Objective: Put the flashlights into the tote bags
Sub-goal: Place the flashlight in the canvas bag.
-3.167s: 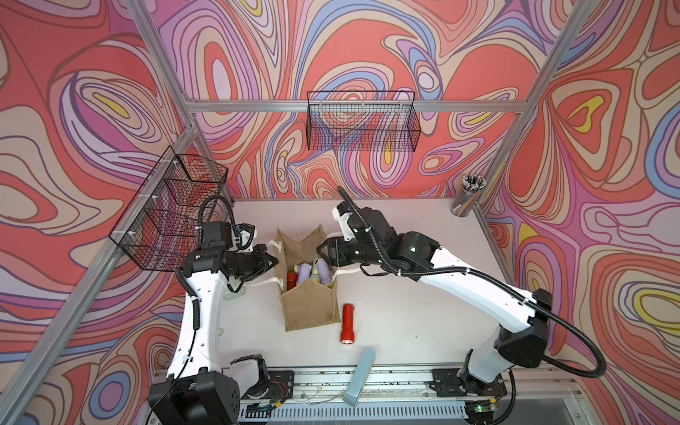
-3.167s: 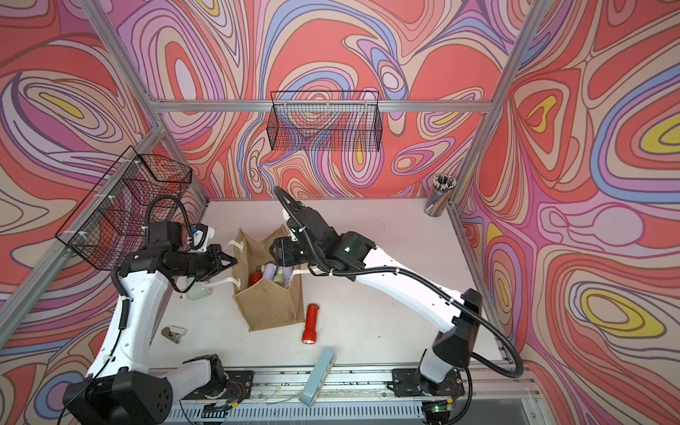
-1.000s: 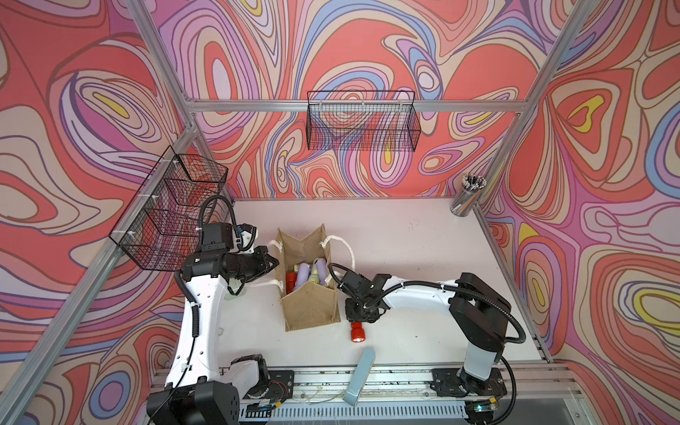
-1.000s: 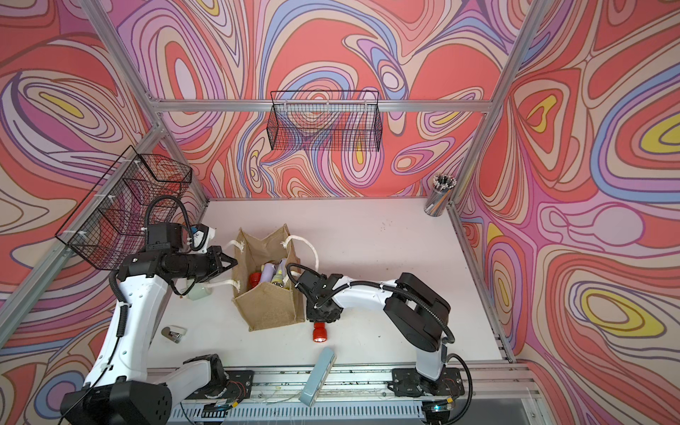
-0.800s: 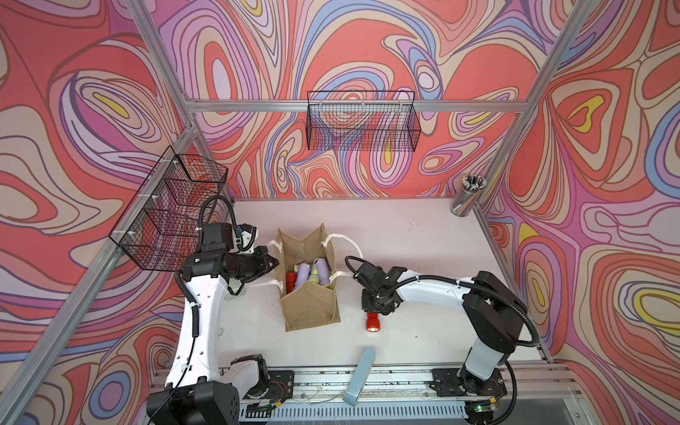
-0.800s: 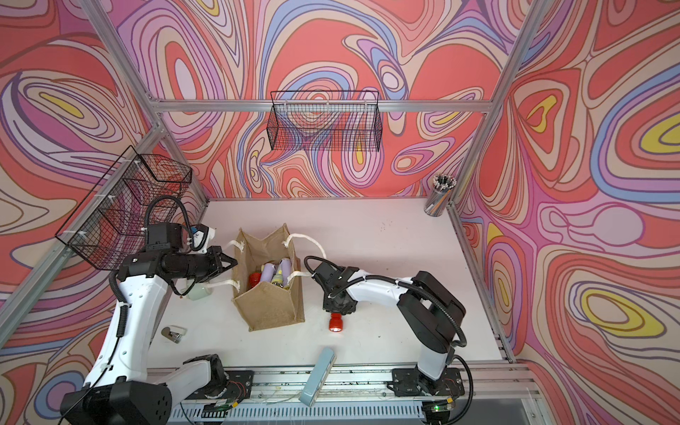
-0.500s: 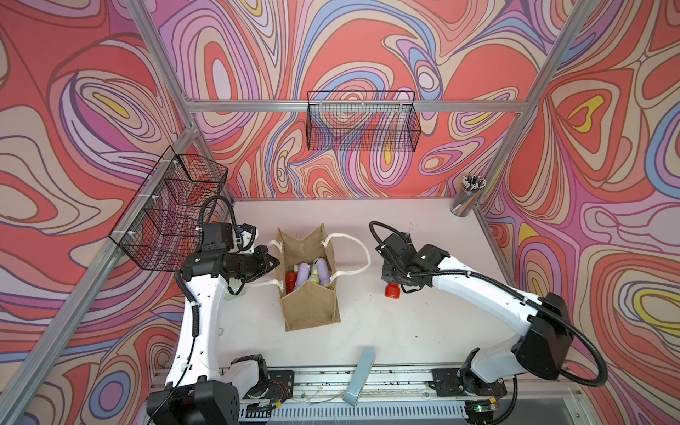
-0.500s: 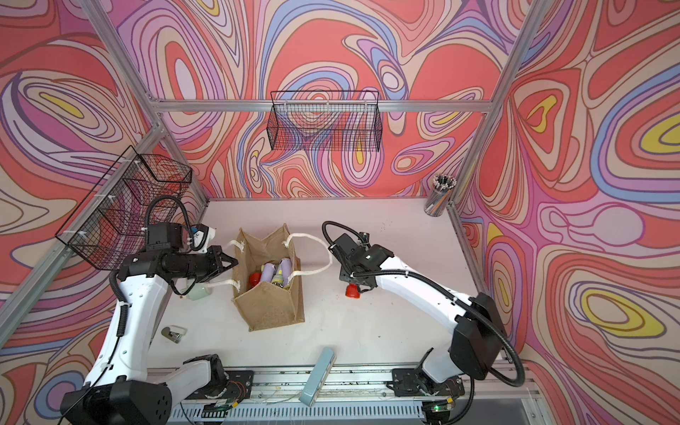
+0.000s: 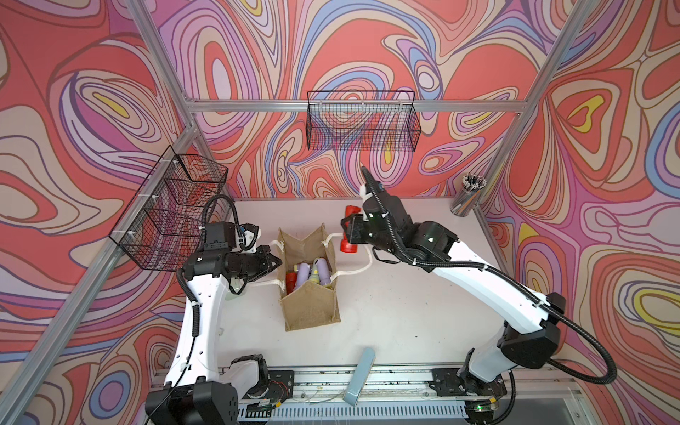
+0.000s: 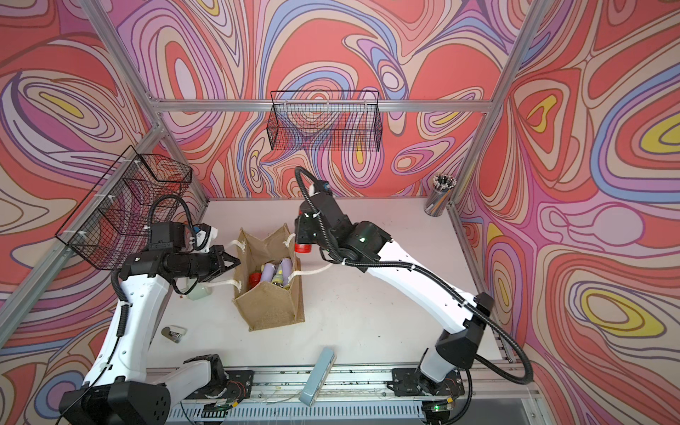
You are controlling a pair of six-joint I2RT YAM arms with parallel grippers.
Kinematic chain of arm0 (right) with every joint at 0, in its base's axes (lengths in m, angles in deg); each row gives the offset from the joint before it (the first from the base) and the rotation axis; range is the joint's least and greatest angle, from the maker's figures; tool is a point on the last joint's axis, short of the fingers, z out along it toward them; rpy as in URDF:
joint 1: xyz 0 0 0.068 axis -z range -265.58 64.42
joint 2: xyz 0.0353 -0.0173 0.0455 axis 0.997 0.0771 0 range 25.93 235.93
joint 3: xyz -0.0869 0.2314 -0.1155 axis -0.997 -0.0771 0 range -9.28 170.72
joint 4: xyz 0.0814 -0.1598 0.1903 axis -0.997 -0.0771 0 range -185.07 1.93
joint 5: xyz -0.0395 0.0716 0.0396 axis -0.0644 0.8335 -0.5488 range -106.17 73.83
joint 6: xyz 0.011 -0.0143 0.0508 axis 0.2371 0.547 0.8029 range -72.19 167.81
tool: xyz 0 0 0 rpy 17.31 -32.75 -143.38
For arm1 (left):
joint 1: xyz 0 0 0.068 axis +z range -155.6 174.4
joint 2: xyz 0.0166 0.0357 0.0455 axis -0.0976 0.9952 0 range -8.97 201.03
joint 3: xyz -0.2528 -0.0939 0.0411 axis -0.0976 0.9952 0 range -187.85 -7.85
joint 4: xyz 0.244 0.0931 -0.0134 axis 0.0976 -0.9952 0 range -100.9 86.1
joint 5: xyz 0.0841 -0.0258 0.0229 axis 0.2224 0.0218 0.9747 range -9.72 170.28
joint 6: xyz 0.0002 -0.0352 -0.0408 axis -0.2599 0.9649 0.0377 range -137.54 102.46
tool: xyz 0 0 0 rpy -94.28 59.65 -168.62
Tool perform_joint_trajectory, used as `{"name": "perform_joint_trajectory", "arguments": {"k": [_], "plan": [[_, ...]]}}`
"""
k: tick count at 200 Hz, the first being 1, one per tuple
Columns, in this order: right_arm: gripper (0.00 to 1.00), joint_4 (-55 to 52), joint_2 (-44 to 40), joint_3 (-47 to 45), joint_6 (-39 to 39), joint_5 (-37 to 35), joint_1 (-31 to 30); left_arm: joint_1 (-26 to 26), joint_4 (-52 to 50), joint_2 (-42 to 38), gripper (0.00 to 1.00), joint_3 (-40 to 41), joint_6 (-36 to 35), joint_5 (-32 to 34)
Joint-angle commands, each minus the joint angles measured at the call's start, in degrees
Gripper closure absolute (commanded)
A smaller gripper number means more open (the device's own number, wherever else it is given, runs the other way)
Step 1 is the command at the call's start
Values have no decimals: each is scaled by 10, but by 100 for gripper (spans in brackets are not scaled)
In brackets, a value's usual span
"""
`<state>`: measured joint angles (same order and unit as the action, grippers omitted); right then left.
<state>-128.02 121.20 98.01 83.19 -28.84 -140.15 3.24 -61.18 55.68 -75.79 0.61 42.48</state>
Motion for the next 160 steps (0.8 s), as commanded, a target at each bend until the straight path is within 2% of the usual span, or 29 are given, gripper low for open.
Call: {"name": "perform_joint_trajectory", "arguments": {"k": [1, 24, 52, 81, 116, 160], "plan": [[87, 63, 74, 39, -67, 87, -22, -5, -13, -3, 93, -18, 2, -12], [87, 76, 140, 66, -99, 124, -33, -5, -16, -5, 93, -18, -2, -12], [87, 111, 197, 53, -95, 199, -35, -5, -24, -4, 93, -21, -9, -5], [88, 106, 245, 49, -87, 230, -39, -5, -12, -7, 93, -15, 0, -9], [88, 95, 267, 25, -72, 214, -39, -5, -4, -8, 93, -14, 7, -13], [89, 14, 290, 29, -36, 111, -39, -5, -4, -2, 93, -13, 7, -11]]}}
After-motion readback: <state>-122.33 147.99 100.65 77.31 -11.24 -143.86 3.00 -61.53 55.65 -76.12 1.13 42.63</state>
